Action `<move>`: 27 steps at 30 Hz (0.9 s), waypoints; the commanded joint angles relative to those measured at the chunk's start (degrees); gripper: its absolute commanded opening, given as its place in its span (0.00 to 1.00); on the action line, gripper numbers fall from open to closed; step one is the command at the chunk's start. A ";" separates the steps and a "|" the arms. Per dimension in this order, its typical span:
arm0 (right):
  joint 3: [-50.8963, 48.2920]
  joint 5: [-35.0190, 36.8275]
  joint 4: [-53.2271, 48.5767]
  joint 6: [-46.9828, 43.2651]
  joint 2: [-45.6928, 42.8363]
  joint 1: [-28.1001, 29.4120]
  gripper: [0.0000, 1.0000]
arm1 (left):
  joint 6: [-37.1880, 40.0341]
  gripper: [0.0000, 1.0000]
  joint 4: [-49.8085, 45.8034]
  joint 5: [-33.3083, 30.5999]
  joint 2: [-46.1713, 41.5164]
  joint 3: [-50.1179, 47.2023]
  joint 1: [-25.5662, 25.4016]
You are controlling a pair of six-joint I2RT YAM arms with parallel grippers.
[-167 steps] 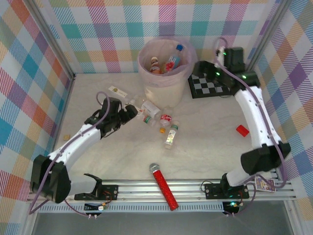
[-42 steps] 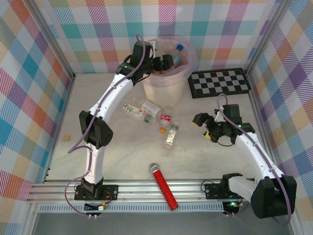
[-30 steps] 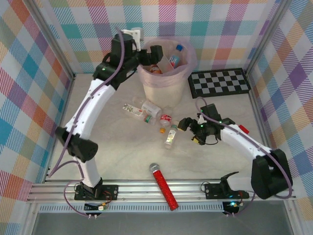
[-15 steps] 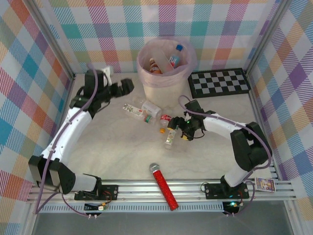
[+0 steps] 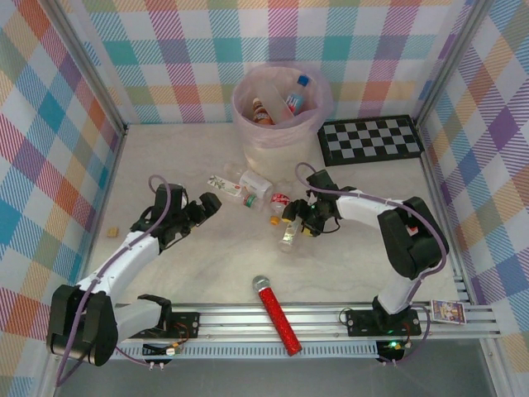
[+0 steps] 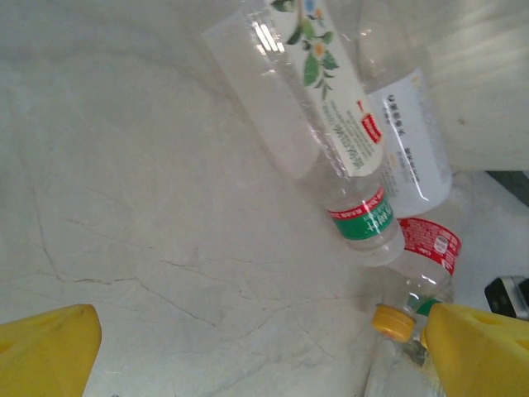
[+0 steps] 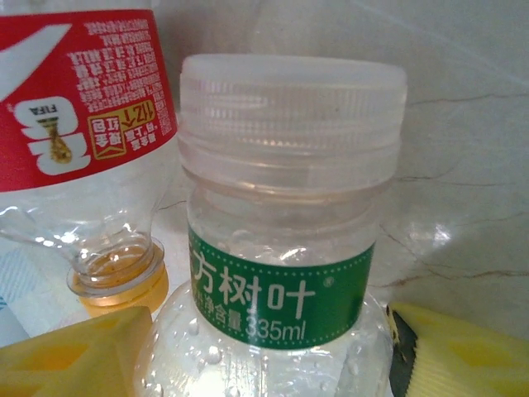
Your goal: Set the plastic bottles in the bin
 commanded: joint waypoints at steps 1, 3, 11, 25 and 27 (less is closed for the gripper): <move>0.13 2.86 -3.15 -0.90 -3.70 0.32 0.68 | -3.04 1.00 4.72 -1.52 -1.27 0.01 -0.01; 1.47 4.44 -6.28 -2.43 -5.69 0.30 0.66 | -2.91 1.00 4.50 -1.70 -1.21 0.11 -0.04; 8.94 8.89 -21.84 -12.10 -16.14 -3.07 0.60 | -3.51 1.00 6.95 -0.45 1.74 -0.02 -0.08; 48.01 21.19 -37.43 -37.43 -13.78 -8.39 0.55 | 1.74 1.00 -2.68 -6.81 -0.78 1.76 -0.74; 54.35 21.22 -36.21 -39.46 -10.73 -8.45 0.55 | 1.67 1.00 -3.04 -6.79 -1.50 1.53 -1.04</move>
